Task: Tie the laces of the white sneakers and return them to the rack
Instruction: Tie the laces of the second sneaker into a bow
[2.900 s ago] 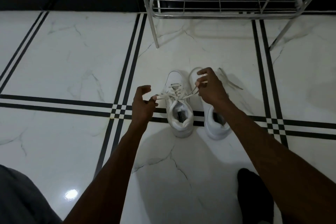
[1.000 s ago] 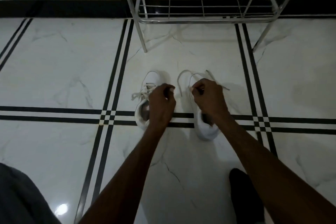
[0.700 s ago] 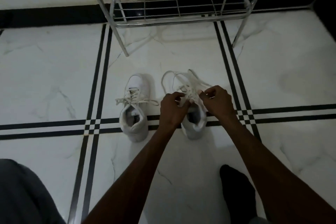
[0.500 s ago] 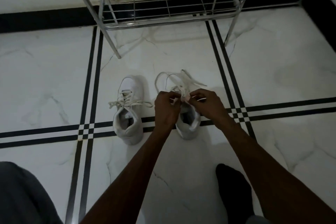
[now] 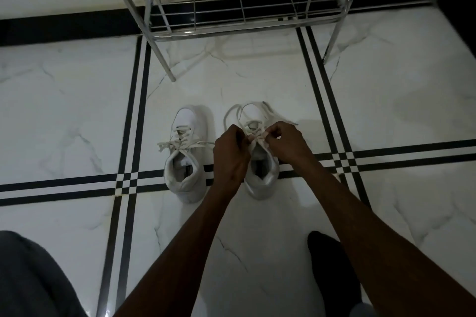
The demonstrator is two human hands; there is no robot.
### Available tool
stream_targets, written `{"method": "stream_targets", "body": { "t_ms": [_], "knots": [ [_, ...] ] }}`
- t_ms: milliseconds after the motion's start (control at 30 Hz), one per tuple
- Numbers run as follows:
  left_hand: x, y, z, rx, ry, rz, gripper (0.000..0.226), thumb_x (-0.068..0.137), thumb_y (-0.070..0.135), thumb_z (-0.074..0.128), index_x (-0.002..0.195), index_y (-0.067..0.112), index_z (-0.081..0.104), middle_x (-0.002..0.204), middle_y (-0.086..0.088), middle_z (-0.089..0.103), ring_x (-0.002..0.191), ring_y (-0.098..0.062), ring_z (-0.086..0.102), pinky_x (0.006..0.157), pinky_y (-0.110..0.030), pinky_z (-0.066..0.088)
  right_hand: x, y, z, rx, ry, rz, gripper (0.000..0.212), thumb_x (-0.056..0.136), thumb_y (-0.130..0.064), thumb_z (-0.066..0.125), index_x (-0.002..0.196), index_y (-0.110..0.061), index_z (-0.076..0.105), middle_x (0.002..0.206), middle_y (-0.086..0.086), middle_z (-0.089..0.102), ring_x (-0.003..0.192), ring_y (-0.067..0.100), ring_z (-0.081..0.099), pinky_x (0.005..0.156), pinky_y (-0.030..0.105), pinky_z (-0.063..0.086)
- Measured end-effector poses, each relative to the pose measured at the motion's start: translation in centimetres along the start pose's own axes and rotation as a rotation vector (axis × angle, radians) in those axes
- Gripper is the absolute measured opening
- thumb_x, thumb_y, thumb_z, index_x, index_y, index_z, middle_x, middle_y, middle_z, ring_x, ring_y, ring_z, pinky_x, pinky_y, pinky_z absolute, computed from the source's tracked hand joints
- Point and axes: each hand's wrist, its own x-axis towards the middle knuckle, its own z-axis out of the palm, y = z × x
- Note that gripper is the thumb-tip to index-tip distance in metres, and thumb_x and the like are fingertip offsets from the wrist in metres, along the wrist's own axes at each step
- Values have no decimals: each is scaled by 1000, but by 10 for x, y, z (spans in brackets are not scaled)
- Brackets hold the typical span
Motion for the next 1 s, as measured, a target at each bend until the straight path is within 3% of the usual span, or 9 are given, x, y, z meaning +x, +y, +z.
{"method": "stream_targets", "body": {
  "t_ms": [67,167,367,500,633,700,833,933,1000],
  "knots": [
    [-1,0,-3,12,20,14,20,94,23,67,87,7,58,75,-3,64,71,-21,61,64,-35,48,0,3,1,81,-38,39,22,97,-23,55,116,-13,62,115,6,67,103,22,64,91,41,55],
    [-2,2,-4,31,30,2,15,94,20,65,88,7,59,77,-5,67,71,-22,62,63,-35,46,-3,3,4,238,-112,87,28,100,-31,50,121,-14,59,109,7,66,95,21,63,84,40,56],
    [1,4,-4,117,74,4,13,100,18,55,90,15,47,76,-6,69,66,-25,63,52,-28,32,-10,-1,17,330,8,57,9,101,-26,49,104,-28,57,111,5,67,95,26,64,77,43,57],
    [-1,9,-2,191,57,58,13,100,14,53,92,15,43,65,4,51,58,-22,50,52,-31,25,-19,-2,21,160,183,-110,15,102,-20,48,114,-16,57,103,0,64,87,17,63,60,18,47],
    [1,9,-3,195,75,59,10,101,15,52,95,9,46,64,6,45,54,-14,40,47,-23,18,-20,-1,22,98,266,-199,12,102,-15,48,109,-12,57,93,-2,63,77,14,61,55,12,38],
    [3,7,-3,188,69,57,11,100,16,53,94,10,47,67,1,51,55,-20,47,49,-29,22,-19,-1,20,86,246,-204,10,100,-14,50,108,-12,57,93,-2,63,76,14,60,56,15,37],
    [5,-4,-4,106,26,20,9,98,17,54,95,8,52,80,-9,69,75,-31,67,61,-44,50,-13,-8,15,108,94,-120,9,100,-16,49,107,-12,53,101,0,60,86,13,56,63,22,48],
    [6,-1,-10,-71,-12,-18,20,99,22,61,91,4,57,80,-5,66,75,-22,62,66,-20,47,-6,-11,17,263,-9,26,6,98,-24,53,102,-20,54,102,-1,62,94,17,59,81,36,53],
    [12,1,-13,-172,-38,-72,25,100,26,62,92,2,62,84,-6,69,80,-22,65,72,-19,51,-3,-12,17,376,-25,86,3,96,-26,57,96,-24,57,98,-4,66,97,18,64,86,38,54]
  ]
}}
